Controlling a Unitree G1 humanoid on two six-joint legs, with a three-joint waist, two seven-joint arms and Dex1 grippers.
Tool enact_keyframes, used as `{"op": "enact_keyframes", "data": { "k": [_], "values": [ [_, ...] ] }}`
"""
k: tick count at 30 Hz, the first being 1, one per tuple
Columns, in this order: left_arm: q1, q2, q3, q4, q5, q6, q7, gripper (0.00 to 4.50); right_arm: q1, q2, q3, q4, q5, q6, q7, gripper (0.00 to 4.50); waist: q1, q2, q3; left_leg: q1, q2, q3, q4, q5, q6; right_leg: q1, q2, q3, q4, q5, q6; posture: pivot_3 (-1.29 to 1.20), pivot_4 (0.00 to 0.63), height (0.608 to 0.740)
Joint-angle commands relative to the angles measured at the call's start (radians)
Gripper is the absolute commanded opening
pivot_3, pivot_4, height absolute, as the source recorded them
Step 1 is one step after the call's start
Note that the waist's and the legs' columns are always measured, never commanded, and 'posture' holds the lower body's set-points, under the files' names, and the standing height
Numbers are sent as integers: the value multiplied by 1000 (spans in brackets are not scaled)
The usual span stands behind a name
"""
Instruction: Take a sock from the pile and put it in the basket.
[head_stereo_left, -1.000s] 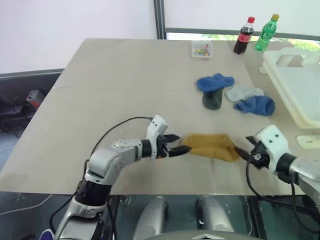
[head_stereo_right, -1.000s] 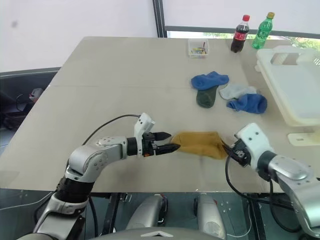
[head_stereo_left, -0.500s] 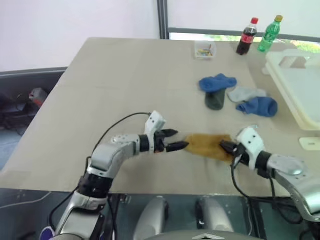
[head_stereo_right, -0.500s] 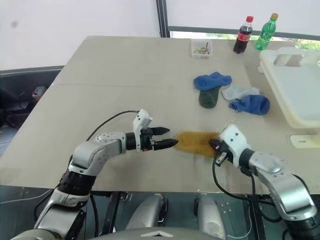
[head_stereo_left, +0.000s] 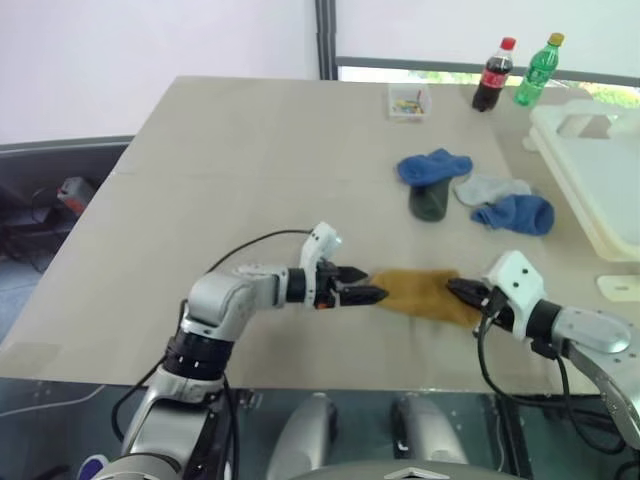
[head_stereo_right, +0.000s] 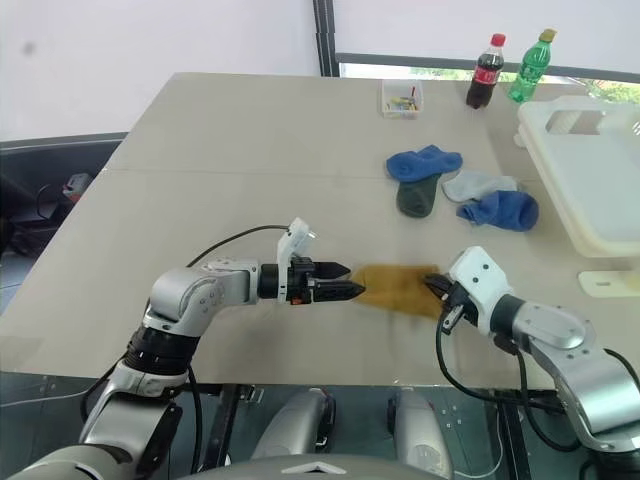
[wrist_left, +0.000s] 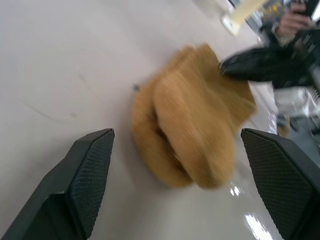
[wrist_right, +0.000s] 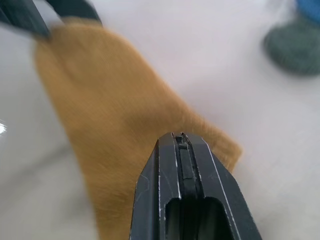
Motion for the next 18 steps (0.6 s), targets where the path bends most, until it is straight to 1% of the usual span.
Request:
{"op": "enact_keyframes", "data": {
  "k": [1,4,7,15,18],
  "values": [
    [-26,25,-53,-34,-3,53,-19,4338,28,-12,24,14,-16,-5,10,33,-2,0,0,0,0,0,0,0,0,0,0,0,0,0,0,0,150,740],
    [-51,10,-59,-21,-18,98,-9,4338,40,-9,75,96,-61,-49,18,33,-2,0,0,0,0,0,0,0,0,0,0,0,0,0,0,0,150,740],
    [-68,11,-84,-8,7,115,1,4338,42,-22,104,150,-98,-92,34,33,-4,0,0,1,0,1,0,0,0,0,0,0,0,0,0,0,150,740],
    [-82,22,-93,-9,4,147,6,4338,34,-19,118,204,-118,-137,53,33,-6,-1,-1,2,0,1,0,0,0,2,0,0,0,0,0,0,150,740],
    [-79,-22,-67,-8,-38,142,-14,4338,30,-11,118,209,-116,-144,52,33,-6,-1,-1,2,0,1,0,0,0,2,0,0,0,0,0,0,150,740]
  ]
}}
